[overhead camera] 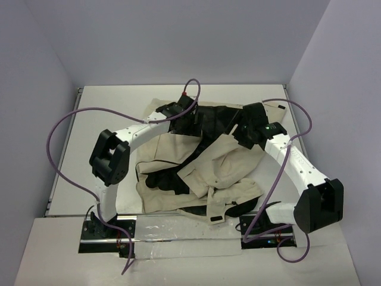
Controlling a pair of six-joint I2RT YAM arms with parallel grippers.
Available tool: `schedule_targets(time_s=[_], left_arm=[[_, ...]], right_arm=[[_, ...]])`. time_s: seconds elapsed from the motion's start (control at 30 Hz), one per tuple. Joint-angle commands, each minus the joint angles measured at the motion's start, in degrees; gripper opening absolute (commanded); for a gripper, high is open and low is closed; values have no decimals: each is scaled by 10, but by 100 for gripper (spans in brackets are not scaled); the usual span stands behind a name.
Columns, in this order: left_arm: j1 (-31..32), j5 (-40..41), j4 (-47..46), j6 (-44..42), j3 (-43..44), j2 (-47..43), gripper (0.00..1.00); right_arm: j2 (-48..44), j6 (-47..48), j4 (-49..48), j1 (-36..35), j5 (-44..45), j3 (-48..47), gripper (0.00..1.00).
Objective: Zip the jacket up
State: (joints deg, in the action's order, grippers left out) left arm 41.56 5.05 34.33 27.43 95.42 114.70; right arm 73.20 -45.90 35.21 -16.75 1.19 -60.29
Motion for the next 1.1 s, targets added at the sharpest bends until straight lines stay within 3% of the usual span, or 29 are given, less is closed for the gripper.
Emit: schedule_targets(time_s=[0.0,0.1,0.2,0.23,0.33,0.4,0.6,0.73,1.07], left_arm=[[0,5,-9,-21,29,23,86],[1,-3,-3,-26,51,53,69],[-1,32,16,-20,80,61,12],[-2,37,23,-19,89,58,2],[-25,10,44,-14,100,25,0],[-60,-66,36,1,76,-18,0],[-162,-288,-103,80,-75,-138,0],[-215,-426,-194,110,-139,-173,0],[-248,-569,-244,124,-137,-185,0]], right_arm=[[-7,14,30,5,26,2,82],[-5,20,30,6,34,-11,83],[2,23,29,6,40,-21,83],[6,25,26,5,38,-24,83],[24,41,3,4,8,-39,82],[45,68,-18,0,-49,-57,82],[81,115,-95,-28,-187,-93,84],[116,115,-187,-27,-348,-114,86],[206,136,-199,-28,-410,-246,88]])
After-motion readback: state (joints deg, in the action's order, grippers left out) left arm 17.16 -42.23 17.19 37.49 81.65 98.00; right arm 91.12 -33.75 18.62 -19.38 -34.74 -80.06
